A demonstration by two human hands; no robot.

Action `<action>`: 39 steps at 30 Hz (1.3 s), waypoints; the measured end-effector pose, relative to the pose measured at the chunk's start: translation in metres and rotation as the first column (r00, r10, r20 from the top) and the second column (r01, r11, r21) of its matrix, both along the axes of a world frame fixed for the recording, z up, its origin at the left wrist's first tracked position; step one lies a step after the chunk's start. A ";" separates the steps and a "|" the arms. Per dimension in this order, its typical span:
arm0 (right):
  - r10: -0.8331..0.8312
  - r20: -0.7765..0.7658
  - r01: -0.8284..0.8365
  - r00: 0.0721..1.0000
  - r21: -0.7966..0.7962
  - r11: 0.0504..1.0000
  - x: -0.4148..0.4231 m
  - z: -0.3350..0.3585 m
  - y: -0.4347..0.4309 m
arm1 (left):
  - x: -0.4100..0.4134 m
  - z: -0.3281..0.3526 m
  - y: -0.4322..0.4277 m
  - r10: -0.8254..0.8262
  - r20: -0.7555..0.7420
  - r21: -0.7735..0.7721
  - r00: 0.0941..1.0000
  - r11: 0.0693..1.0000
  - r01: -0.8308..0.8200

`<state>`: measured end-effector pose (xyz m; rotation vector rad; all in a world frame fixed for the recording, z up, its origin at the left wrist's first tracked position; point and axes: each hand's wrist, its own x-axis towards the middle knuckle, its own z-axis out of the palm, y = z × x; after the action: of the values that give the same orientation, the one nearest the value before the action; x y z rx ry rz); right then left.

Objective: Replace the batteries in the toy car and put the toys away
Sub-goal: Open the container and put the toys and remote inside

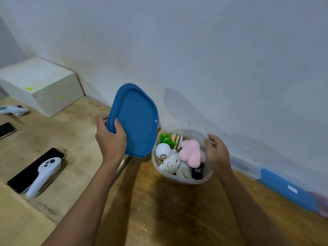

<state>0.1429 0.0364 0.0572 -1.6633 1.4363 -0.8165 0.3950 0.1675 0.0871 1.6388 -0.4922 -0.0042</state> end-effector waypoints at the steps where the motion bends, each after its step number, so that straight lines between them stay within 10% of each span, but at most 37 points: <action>1: 0.025 0.017 -0.026 1.000 0.038 0.999 0.002 0.003 -0.002 | -0.004 0.005 0.001 0.028 0.013 -0.016 1.000 0.999 -0.028; 6: 0.086 0.111 -0.101 0.990 0.132 0.986 0.014 0.009 -0.005 | -0.011 0.030 -0.005 0.072 0.011 -0.107 0.997 0.992 -0.071; 11: -0.062 0.448 -0.115 0.892 0.356 0.927 0.014 0.012 -0.003 | -0.041 -0.002 -0.038 -0.124 -0.370 0.070 0.921 0.984 0.161; 20: -0.065 -0.154 0.073 0.986 0.049 0.996 -0.011 -0.032 -0.024 | -0.091 -0.061 -0.051 -0.241 -0.437 0.432 0.867 0.789 0.437; 39: 0.002 -0.319 0.107 0.948 0.321 0.941 -0.014 -0.033 -0.038 | -0.084 -0.063 -0.053 -0.328 -0.320 0.554 0.889 0.697 0.456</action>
<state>0.1286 -0.0014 0.0240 -1.5401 1.7360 -0.3116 0.3110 0.1147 0.0244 2.1102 -0.7343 -0.7231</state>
